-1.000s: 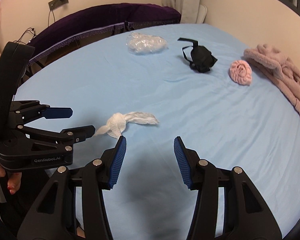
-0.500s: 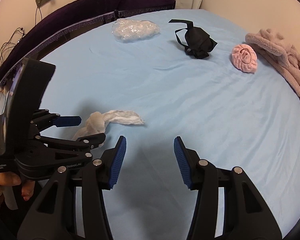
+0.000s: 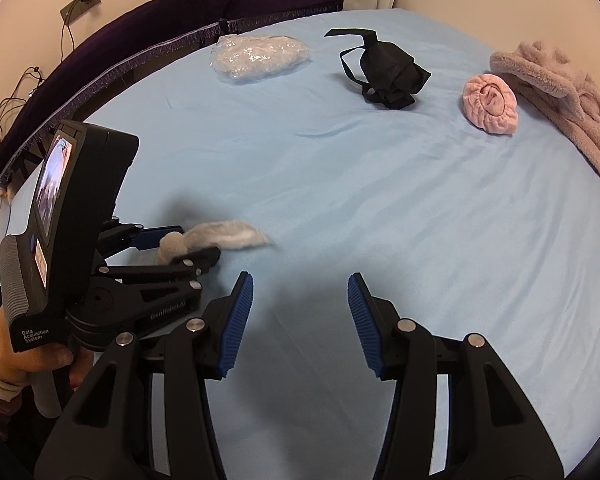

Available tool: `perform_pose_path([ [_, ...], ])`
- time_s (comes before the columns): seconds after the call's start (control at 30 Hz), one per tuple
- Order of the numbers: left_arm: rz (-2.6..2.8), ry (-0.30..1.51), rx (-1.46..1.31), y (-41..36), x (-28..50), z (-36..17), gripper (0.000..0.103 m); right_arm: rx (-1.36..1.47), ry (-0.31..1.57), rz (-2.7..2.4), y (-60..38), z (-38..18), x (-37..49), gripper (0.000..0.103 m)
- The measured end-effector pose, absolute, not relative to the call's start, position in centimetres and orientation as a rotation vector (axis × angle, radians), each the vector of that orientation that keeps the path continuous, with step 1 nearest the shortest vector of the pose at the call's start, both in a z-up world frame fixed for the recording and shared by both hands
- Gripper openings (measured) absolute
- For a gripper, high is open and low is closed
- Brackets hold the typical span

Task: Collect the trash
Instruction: 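Move both open tools back over the bed toward the white tissue, then grasp the white tissue with the left tool while the right tool grasps the pink rolled towel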

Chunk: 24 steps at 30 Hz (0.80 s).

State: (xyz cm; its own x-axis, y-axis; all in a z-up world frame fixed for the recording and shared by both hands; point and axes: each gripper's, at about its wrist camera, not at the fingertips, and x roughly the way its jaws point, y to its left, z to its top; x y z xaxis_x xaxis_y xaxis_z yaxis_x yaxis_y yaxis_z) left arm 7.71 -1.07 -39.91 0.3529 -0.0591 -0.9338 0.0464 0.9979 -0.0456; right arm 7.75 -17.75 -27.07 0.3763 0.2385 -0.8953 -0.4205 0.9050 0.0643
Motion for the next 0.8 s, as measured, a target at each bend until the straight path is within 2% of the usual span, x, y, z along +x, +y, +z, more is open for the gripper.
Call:
perform_pose_path([
  [0.3, -0.091, 1.175, -0.028, -2.0, 7.3, -37.9, 0.026, -0.17, 1.097, 0.414, -18.3, -26.5, 7.8, 0.041],
  [0.8, -0.134, 1.141, -0.027, -4.1, 8.1, -33.9, 0.025, -0.147, 1.059, 0.414, -20.4, -24.4, 10.1, 0.04],
])
